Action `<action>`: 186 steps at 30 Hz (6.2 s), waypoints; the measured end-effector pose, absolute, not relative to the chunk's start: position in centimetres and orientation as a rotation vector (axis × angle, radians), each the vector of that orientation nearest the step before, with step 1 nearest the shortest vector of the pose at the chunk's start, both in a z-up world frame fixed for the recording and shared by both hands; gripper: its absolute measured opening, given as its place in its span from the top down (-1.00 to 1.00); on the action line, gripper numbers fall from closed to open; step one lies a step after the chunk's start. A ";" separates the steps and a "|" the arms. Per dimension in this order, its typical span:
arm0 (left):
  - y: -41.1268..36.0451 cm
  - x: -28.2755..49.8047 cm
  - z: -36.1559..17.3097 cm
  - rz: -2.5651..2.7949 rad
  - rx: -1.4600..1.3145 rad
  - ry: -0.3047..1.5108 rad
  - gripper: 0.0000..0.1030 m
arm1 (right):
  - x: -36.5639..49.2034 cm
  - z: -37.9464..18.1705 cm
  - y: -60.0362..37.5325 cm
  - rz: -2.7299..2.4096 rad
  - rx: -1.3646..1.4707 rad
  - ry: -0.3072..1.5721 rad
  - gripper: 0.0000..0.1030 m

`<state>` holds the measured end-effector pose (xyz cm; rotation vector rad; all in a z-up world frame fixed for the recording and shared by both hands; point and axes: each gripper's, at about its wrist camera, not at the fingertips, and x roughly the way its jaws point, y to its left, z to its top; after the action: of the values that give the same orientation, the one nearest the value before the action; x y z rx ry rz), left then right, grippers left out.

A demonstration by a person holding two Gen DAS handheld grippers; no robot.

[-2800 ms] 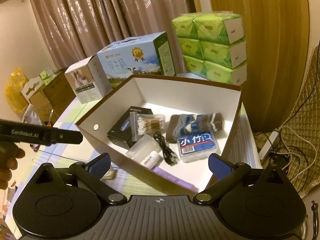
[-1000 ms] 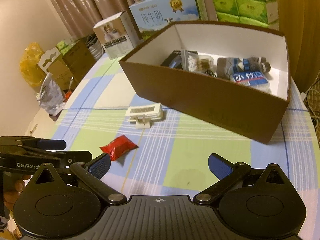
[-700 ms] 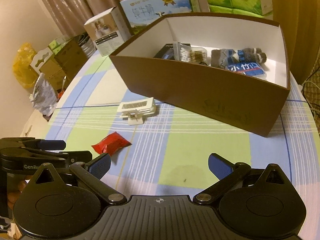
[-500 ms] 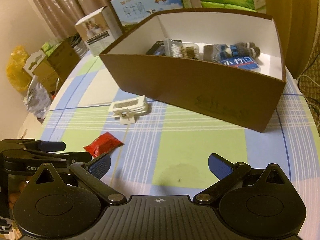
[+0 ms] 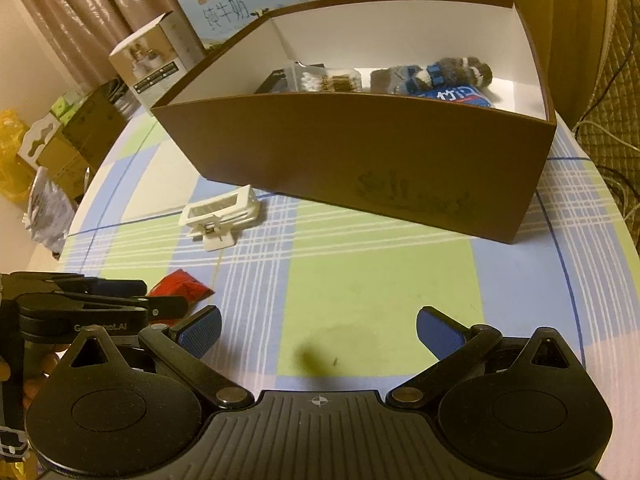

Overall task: Organize objects
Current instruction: 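Grasp the red candy packet with the left tool while the right tool grasps the white clip, then lift the red packet and white clip and carry both toward the brown box, then lower the red packet and white clip into the brown box and open both tools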

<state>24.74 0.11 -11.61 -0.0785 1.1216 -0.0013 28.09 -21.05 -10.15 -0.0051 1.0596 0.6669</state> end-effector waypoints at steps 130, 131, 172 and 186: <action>-9.0 27.6 0.3 -0.072 -0.024 0.831 0.59 | 32.1 -0.9 -24.6 0.820 -0.101 0.746 -0.66; -9.0 28.1 0.4 -0.074 -0.024 0.828 0.59 | 32.6 -0.7 -24.6 0.816 -0.098 0.741 -0.66; -9.2 50.0 -4.5 -0.096 0.015 0.913 0.59 | 53.1 -4.8 -20.0 0.623 -0.072 0.737 -0.80; -10.2 50.9 -5.4 -0.119 0.049 0.909 0.57 | 53.2 -5.4 -21.2 0.619 -0.070 0.774 -0.80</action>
<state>50.88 -10.16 -5.40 0.0486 0.9086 -0.1195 53.16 -21.19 -5.36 -0.0696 0.7742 0.6194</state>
